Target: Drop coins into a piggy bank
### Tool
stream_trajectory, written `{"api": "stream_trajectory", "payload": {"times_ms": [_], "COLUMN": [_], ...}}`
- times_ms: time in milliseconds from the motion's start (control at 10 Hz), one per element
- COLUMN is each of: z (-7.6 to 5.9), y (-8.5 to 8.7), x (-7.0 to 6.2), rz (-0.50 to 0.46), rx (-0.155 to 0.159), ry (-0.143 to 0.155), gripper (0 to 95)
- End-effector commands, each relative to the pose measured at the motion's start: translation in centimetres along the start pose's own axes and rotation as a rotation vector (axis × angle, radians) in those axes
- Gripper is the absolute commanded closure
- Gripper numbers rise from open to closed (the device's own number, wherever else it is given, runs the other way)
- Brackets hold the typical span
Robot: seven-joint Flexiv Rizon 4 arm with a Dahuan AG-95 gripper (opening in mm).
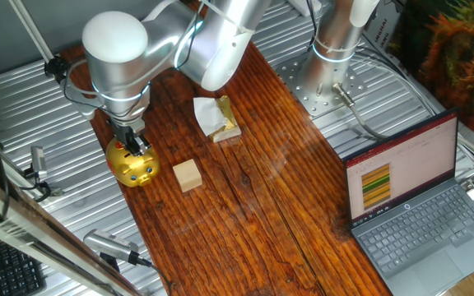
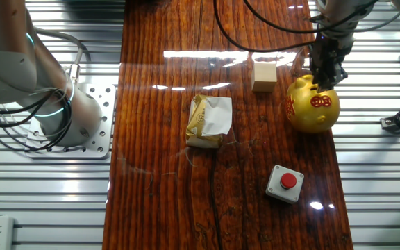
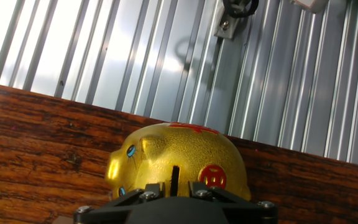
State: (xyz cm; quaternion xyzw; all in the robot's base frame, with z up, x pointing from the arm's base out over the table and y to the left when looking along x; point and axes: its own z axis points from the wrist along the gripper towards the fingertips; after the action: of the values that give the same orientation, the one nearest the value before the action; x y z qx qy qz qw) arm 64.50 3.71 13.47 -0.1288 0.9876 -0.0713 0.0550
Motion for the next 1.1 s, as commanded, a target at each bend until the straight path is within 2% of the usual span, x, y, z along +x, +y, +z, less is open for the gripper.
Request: {"api": "stream_trajectory", "payload": {"times_ms": [100,200,300,400,500,600,700,800,900,1000,1100], "z": [-0.2,-0.4,-1.1,-3.2,-6.3,-9.4,-12.2,-13.5,-13.8,-13.8,-13.0], "y": [0.1,0.1,0.3,0.8,1.7,2.9,4.0,4.7,5.0,5.5,5.9], "x": [-0.1,-0.1,-0.1,0.1,0.8,2.2,4.4,7.0,9.0,13.5,17.2], "rz": [-0.004,-0.004,-0.006,0.007,0.052,0.086,0.115,0.118,0.117,0.133,0.142], "rx": [-0.001,-0.001,-0.005,-0.038,-0.096,-0.123,-0.145,-0.161,-0.170,-0.188,-0.190], "ry": [0.000,0.002,0.002,0.003,0.013,0.014,0.007,-0.015,-0.029,-0.036,-0.035], "gripper": [76.0,76.0,76.0,76.0,76.0,76.0,76.0,76.0,76.0,76.0,76.0]}}
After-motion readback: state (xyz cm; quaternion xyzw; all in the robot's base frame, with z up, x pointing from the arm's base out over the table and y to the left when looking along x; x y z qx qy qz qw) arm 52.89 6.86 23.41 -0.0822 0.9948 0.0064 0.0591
